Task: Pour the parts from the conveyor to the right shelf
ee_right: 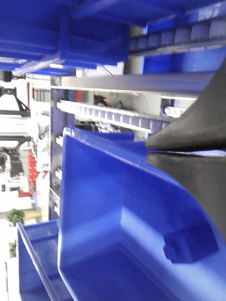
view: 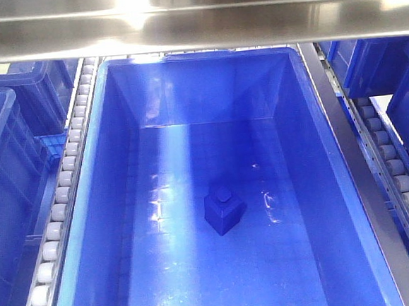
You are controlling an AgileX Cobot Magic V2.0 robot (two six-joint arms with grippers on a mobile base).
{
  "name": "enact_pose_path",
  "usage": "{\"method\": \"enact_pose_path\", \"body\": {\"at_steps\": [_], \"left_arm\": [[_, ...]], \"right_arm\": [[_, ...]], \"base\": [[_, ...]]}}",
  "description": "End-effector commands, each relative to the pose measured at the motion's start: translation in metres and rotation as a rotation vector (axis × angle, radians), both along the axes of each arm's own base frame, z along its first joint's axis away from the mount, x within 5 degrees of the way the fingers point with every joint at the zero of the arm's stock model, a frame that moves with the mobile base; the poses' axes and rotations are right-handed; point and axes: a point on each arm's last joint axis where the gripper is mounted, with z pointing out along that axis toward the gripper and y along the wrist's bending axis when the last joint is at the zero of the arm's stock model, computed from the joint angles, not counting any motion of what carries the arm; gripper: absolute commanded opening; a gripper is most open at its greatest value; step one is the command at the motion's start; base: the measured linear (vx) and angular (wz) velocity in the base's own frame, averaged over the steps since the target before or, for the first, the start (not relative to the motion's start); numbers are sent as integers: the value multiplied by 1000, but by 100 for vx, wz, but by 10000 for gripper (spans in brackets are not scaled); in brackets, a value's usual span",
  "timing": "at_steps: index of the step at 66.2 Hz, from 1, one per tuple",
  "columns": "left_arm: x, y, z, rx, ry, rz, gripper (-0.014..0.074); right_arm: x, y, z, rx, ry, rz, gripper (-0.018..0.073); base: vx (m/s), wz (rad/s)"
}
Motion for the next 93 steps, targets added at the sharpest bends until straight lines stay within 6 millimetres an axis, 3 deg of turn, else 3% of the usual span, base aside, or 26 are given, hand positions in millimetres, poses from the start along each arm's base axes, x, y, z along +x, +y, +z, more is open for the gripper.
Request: {"method": "enact_pose_path", "body": {"at_steps": [1,14,30,41,93], "left_arm": [[1,-2,14,0,-78,-21,-6],[1,-2,14,0,-78,-21,-6],[1,-2,14,0,-79,-21,-6],[1,-2,14,0,-79,-21,-6],[1,-2,14,0,-79,-21,-6]], "right_arm": [[-5,-4,4,30,-110,-50,-8],[-20,-14,-32,63,-161,-194,-8],[-12,-15,-73,48,-86,-221,-8],[-12,-16,-73,-44,-84,-226,-8],[-12,-16,-74,-37,-79,-225,-8]], "base": [[0,0],[0,0],[0,0],[0,0],[0,0]]}}
